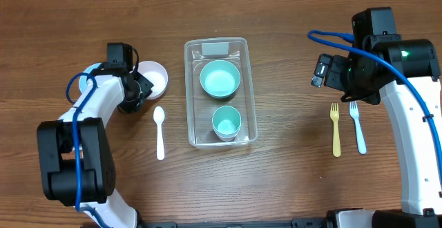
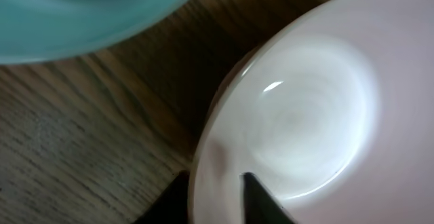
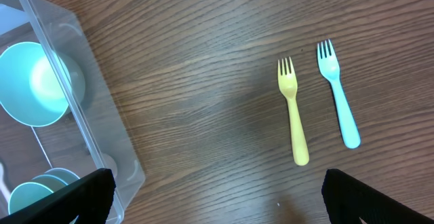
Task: Pack container
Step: 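Move the left gripper to the white bowl and grasp its rim, then carry the white bowl onto the green bowl in the container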
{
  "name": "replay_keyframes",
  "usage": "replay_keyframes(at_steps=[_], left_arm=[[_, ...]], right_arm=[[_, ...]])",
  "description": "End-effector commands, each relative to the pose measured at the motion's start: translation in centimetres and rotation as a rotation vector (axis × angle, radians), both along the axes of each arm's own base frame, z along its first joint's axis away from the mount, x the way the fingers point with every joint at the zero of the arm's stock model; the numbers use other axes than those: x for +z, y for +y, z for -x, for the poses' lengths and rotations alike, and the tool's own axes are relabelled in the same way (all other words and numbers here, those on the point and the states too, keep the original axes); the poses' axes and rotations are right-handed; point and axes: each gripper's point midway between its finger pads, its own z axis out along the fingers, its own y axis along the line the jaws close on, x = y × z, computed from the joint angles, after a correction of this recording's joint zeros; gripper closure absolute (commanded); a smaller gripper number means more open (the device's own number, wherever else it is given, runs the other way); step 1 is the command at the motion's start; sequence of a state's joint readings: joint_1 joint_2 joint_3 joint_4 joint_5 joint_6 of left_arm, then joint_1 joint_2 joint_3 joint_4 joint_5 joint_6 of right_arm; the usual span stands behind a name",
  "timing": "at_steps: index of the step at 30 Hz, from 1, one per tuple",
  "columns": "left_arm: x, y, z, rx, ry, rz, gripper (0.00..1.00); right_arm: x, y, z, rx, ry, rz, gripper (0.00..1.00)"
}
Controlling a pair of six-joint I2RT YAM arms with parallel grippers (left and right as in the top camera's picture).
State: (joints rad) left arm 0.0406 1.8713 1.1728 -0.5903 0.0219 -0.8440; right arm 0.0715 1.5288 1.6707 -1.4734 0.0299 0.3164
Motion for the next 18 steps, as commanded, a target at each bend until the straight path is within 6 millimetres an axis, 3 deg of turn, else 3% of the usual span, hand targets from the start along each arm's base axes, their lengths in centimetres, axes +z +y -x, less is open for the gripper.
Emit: replay_keyframes(at_steps=[1,2,7,13,18], left_arm=[[1.0,-0.5,-1.3,-0.005,-0.039,0.047,0.91],[1.4,-0.8,-1.8,-0.023,-0.054,0.059,0.95],[4.2,-1.5,-3.3,-0.104,-0.086,0.075,0.96],[11.3,-1.5,-4.6,-0.233,-0.128,0.025,0.96],[15.9,-4.1,-4.6,-0.417,-0.174,-0.021,0.96]], right_arm=[[1.4,-0.2,-0.2,-0.003,-0.048,0.003,0.0],[1.4,-0.2,-0.2,-0.004,-0.048,0.003,0.0],[1.4,-0.2,-0.2,-0.003,-0.048,0.003,0.0],[1.4,-0.2,-0.2,-0.003,-0.048,0.003,0.0],[1.4,-0.2,-0.2,-0.003,-0.049,0.003,0.0]])
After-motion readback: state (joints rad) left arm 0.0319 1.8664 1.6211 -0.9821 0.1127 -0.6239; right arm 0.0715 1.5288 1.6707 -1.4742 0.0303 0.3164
